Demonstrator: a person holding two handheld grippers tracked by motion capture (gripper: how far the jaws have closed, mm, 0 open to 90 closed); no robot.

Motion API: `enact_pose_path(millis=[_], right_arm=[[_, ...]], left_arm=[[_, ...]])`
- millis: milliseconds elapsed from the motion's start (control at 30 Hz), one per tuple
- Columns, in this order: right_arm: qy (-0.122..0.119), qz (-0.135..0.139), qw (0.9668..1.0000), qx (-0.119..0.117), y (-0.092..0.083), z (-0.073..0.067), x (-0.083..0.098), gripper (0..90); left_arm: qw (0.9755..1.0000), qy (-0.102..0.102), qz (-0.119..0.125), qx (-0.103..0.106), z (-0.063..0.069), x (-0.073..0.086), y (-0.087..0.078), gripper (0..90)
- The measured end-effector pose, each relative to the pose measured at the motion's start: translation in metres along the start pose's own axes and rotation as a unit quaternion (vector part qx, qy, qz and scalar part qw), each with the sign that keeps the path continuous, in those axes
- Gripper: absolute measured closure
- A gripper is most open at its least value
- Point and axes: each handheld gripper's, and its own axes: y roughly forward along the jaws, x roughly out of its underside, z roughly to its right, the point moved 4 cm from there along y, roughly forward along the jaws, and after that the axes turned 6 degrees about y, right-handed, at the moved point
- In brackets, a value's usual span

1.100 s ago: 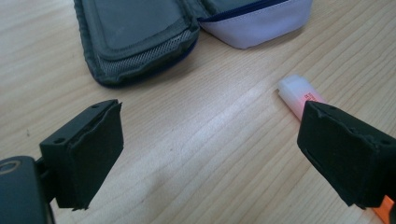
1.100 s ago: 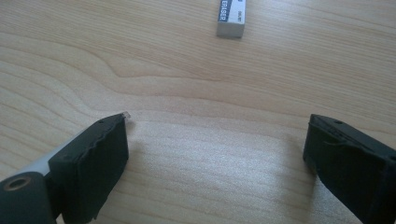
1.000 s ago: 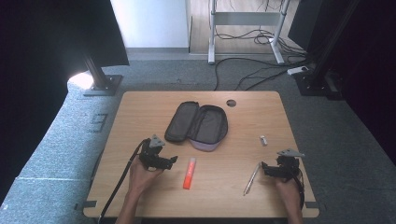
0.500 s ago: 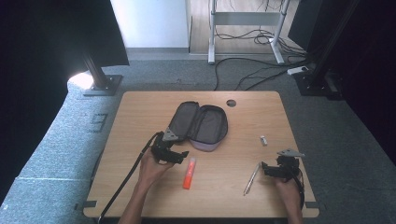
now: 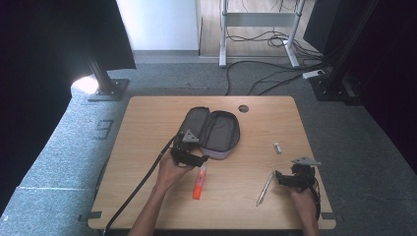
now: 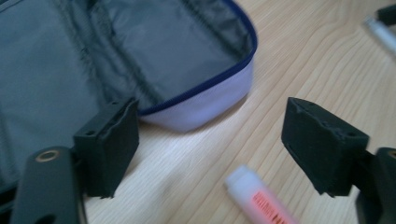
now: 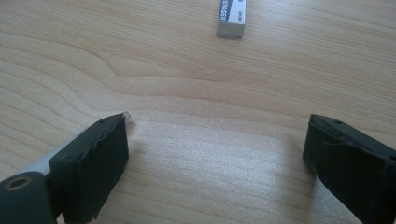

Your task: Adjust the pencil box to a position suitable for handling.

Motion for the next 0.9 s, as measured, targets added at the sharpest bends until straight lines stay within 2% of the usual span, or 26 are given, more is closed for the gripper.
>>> enact_pose_path(millis=[100, 200, 233, 367, 533, 600, 700, 767, 833, 900], right_arm=[[0.000, 0.000, 1.0000, 0.000, 0.000, 0.000, 0.000, 6.3], [0.000, 0.000, 1.0000, 0.000, 0.000, 0.000, 0.000, 6.3], [0.000, 0.000, 1.0000, 0.000, 0.000, 0.000, 0.000, 6.3], [0.000, 0.000, 1.0000, 0.000, 0.000, 0.000, 0.000, 6.4], [0.000, 0.000, 1.0000, 0.000, 0.000, 0.000, 0.000, 6.4], [0.000, 0.000, 1.0000, 0.000, 0.000, 0.000, 0.000, 6.4], [0.000, 0.000, 1.0000, 0.000, 0.000, 0.000, 0.000, 6.4], [0.000, 0.000, 1.0000, 0.000, 0.000, 0.000, 0.000, 6.4], [0.000, 0.000, 1.0000, 0.000, 0.000, 0.000, 0.000, 6.5], [0.000, 0.000, 1.0000, 0.000, 0.000, 0.000, 0.000, 6.5]], left_arm=[[0.9999, 0.005, -0.013, -0.005, -0.003, -0.002, 0.005, 21.4], [0.9999, 0.006, -0.013, -0.003, -0.004, -0.005, 0.008, 22.5], [1.0000, 0.003, -0.002, 0.004, -0.004, -0.008, 0.010, 23.4], [0.9999, 0.004, -0.010, 0.012, -0.005, -0.012, 0.017, 26.5], [0.9996, -0.002, 0.001, 0.028, -0.003, -0.020, 0.022, 29.4], [0.9996, 0.009, -0.007, 0.026, -0.003, -0.025, 0.027, 31.1], [0.9993, 0.009, -0.003, 0.036, -0.002, -0.029, 0.030, 36.0], [0.9991, 0.019, -0.012, 0.037, 0.001, -0.033, 0.036, 38.1], [0.9989, 0.022, -0.010, 0.040, 0.003, -0.035, 0.038, 39.9], [0.9984, 0.019, -0.009, 0.052, 0.004, -0.038, 0.043, 43.3]])
